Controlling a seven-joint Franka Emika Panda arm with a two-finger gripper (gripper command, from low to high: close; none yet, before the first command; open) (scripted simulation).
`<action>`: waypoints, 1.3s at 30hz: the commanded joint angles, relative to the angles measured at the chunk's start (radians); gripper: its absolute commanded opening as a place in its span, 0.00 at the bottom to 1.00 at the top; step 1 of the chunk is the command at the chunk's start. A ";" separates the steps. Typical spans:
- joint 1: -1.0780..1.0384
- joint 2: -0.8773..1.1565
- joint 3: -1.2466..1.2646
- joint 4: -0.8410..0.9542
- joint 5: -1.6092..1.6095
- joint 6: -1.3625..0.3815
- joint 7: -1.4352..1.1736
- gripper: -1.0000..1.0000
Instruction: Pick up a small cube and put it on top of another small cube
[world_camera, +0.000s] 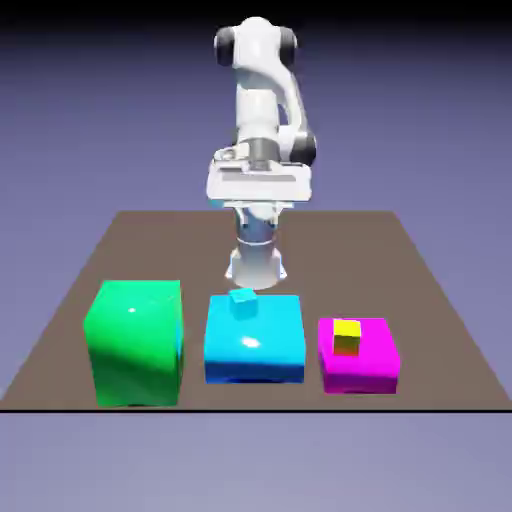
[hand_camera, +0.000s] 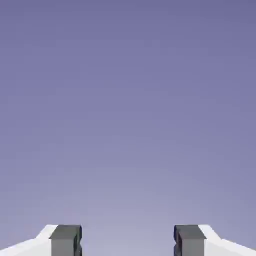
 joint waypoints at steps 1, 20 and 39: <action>-0.006 0.027 -0.034 0.025 0.023 -0.044 0.004 0.50; -0.129 0.563 -0.665 0.471 0.461 -0.870 0.080 0.50; -0.316 1.055 -0.576 0.317 0.650 -0.971 -0.080 0.00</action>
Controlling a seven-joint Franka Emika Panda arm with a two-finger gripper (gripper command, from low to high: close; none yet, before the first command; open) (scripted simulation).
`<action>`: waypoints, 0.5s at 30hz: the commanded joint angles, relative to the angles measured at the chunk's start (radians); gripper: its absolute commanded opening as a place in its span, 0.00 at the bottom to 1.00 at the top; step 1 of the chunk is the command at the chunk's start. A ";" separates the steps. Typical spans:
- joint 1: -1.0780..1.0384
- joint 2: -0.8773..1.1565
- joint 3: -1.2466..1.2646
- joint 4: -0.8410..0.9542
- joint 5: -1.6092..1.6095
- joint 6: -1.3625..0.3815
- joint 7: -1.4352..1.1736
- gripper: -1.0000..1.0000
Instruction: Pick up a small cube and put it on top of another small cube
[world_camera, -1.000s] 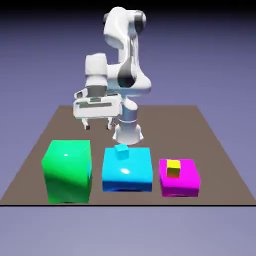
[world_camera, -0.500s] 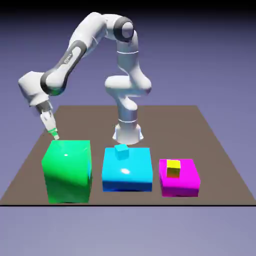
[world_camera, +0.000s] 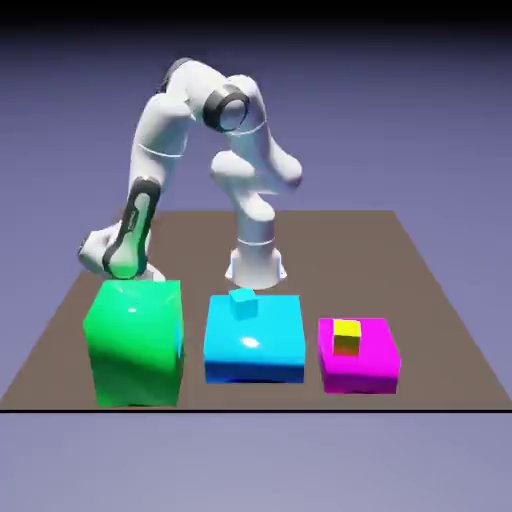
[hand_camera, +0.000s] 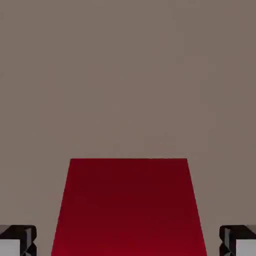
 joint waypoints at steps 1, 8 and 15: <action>0.004 -0.036 -0.030 0.018 -0.044 -0.040 0.028 0.00; 0.091 0.027 -0.238 0.200 0.074 -0.282 0.185 0.00; 0.203 0.226 -0.442 0.405 0.379 -0.504 0.327 0.00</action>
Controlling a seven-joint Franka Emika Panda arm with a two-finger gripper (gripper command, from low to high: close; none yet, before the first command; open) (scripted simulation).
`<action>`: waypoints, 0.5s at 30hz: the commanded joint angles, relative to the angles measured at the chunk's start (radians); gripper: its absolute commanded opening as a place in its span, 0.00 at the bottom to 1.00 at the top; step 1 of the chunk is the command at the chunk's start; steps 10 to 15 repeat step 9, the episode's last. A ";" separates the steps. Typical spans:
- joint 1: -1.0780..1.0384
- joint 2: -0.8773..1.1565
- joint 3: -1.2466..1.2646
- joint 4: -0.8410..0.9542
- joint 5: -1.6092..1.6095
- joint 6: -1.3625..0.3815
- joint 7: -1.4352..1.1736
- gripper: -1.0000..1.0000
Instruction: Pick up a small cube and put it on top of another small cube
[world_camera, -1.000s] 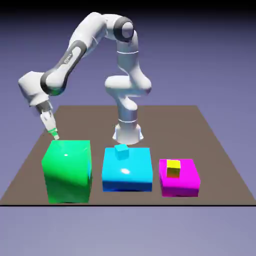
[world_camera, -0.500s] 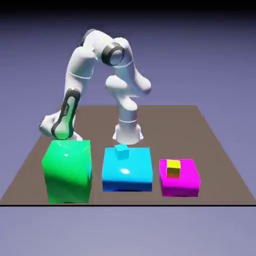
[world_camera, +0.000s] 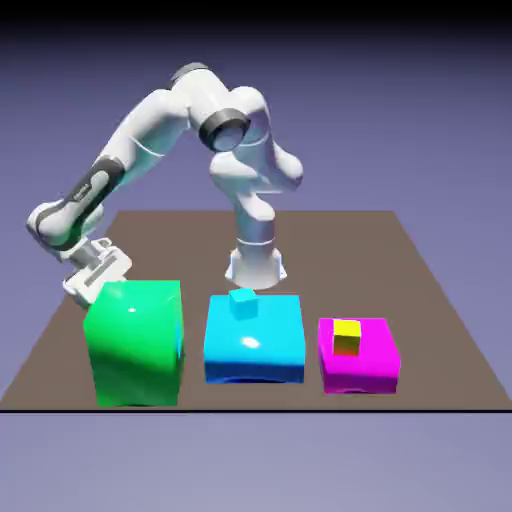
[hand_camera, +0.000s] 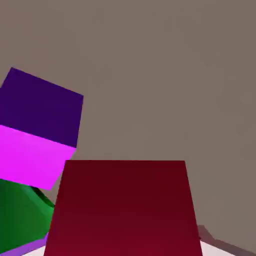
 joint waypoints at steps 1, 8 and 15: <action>0.016 0.028 -0.029 0.029 0.041 -0.032 0.020 0.00; 0.051 0.101 0.040 -0.015 0.159 0.038 -0.009 1.00; 0.039 0.075 0.004 0.010 0.116 0.001 0.008 1.00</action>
